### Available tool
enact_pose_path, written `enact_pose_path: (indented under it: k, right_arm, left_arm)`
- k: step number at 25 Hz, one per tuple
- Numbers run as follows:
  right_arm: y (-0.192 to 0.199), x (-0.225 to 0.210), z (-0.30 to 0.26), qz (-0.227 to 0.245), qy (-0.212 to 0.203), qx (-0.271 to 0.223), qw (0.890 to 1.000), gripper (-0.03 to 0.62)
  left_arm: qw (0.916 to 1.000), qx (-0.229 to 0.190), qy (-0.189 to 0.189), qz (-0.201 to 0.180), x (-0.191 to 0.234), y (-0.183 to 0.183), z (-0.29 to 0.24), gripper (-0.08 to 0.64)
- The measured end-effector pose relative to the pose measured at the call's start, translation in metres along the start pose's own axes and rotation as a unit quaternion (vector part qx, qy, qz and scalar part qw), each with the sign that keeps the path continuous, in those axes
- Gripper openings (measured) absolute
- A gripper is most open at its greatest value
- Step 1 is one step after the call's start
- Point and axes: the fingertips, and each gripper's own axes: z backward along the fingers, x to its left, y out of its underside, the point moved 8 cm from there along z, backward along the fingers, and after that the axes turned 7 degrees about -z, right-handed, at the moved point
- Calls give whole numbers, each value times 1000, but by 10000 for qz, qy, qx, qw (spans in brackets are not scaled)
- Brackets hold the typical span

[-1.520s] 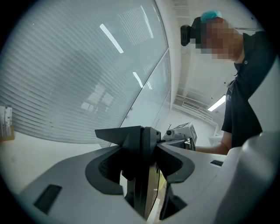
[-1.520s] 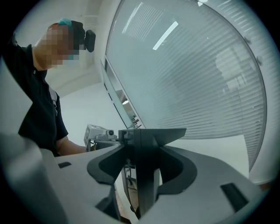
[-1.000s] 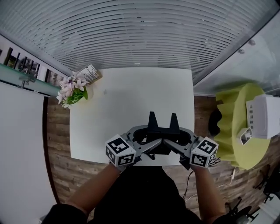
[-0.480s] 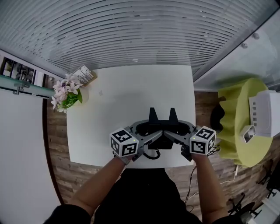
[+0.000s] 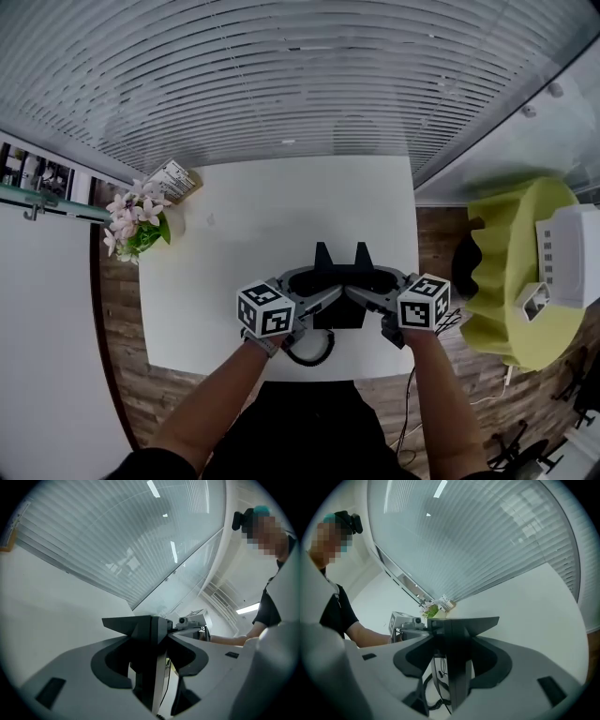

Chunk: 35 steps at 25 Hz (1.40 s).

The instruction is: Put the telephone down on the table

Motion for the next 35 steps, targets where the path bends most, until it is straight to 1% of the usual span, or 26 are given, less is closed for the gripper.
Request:
enact_pose_path:
  k: [5, 9, 12, 20, 24, 31, 35]
  right_arm:
    - [1, -19, -6, -188, -11, -58, 9998, 242]
    - [-1, -30, -14, -329, -39, -31, 9994, 242]
    - [-3, -37, -19, -443, -53, -12, 9990, 242]
    - [-4, -48, -26, -703, -59, -14, 9975, 242]
    - [-3, -50, -27, -743, -99, -11, 9972, 242]
    - [-1, -54, -28, -929, -383, -98, 9949, 242]
    - [-1, -55, -28, -870, -324, -108, 9956, 251]
  left_arm:
    - [9998, 70, -91, 131, 14, 4, -10, 233]
    - [9992, 28, -163, 364, 26, 7, -13, 233]
    - [9986, -30, -196, 497, 32, 2, -15, 233]
    - [9957, 79, -145, 913, 48, 11, -19, 235]
    - [9961, 57, -116, 875, 47, 2, -19, 235]
    - [9948, 94, 37, 1015, 51, 12, -21, 235]
    - [9964, 39, -19, 847, 48, 3, -20, 235]
